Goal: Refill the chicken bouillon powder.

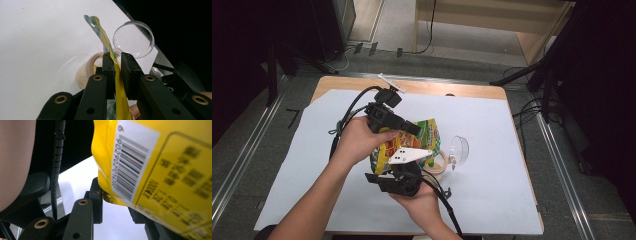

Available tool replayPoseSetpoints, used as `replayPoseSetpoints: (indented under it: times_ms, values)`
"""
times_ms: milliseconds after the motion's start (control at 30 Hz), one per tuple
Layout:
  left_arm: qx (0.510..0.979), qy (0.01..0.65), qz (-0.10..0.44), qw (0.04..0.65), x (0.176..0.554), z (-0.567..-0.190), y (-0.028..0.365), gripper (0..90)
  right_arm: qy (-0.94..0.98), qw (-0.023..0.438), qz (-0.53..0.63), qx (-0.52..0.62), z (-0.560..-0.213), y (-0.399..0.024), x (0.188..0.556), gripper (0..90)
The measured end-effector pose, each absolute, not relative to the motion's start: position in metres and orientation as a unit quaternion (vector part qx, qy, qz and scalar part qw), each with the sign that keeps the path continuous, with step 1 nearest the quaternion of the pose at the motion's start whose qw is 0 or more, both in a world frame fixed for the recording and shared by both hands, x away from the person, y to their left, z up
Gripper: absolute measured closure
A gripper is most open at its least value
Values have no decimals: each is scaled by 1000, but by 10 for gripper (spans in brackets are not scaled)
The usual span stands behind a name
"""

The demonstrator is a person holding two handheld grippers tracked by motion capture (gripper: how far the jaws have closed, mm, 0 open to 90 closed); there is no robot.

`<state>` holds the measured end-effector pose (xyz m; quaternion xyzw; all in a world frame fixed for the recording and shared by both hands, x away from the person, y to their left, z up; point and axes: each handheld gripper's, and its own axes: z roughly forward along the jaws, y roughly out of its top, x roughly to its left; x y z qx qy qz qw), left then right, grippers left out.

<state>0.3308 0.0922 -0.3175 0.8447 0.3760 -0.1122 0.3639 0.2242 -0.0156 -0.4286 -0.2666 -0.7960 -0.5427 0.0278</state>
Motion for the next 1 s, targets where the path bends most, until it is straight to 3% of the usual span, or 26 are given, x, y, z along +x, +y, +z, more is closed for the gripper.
replayPoseSetpoints:
  times_ms: [1000]
  values:
    - [855,370,-105,347,332,-313,84,821,-788,30,-552,-270,-428,-19,226,699]
